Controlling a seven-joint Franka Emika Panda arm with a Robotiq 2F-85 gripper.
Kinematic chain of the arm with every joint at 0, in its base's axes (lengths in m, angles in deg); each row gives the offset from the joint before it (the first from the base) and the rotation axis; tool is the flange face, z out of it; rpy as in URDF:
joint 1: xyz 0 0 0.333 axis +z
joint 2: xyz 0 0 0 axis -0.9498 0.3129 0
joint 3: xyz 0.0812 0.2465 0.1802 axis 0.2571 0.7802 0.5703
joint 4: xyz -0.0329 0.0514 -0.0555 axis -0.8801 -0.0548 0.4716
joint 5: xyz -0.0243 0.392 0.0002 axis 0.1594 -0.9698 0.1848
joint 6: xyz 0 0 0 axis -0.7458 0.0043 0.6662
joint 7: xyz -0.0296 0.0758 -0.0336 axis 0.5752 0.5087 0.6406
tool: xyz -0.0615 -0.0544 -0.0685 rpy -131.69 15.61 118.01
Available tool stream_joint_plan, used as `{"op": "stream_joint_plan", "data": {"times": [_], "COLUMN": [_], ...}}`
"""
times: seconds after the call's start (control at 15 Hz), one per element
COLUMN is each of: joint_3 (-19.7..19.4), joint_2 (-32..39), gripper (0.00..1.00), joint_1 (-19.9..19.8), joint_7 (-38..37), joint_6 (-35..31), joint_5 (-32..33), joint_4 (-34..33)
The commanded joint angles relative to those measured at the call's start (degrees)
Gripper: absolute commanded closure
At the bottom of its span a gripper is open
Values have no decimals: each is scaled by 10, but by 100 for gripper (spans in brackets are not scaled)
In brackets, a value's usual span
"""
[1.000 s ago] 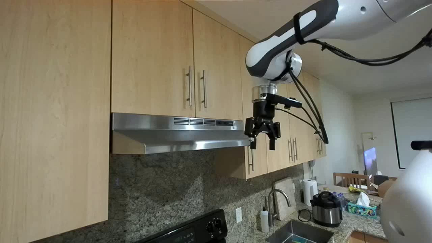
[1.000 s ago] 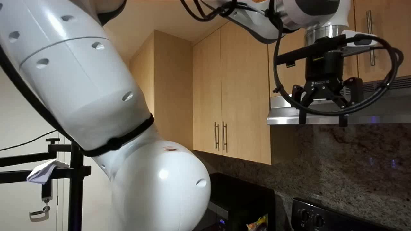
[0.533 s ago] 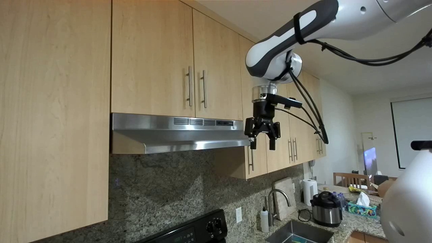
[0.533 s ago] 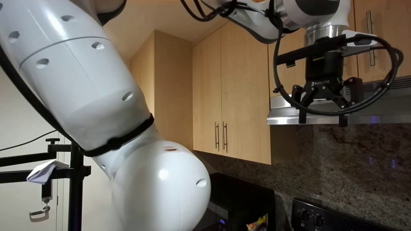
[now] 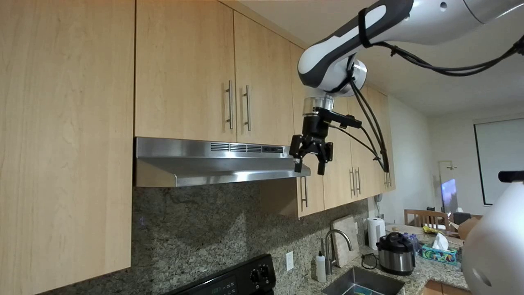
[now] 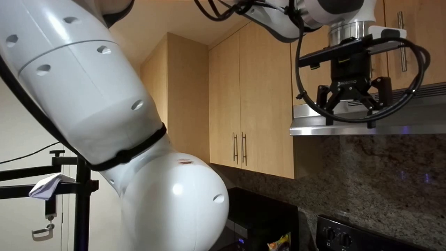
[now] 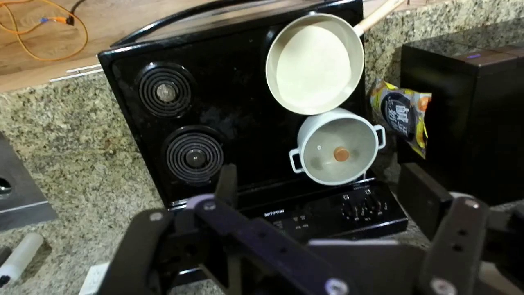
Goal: Open the left cabinet door at the top
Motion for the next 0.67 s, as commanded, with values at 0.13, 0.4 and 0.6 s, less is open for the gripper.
{"op": "stream_joint_plan", "data": {"times": [0.13, 0.4, 0.6], "joint_3": [22, 36, 42], "joint_2": [-1, 14, 6], "gripper": [0, 0, 0], "joint_1": [19, 42, 37], "joint_7": [17, 7, -8], "joint_6": [-63, -181, -194], "joint_5": [-18, -27, -17], "joint_4": [-48, -75, -70]}}
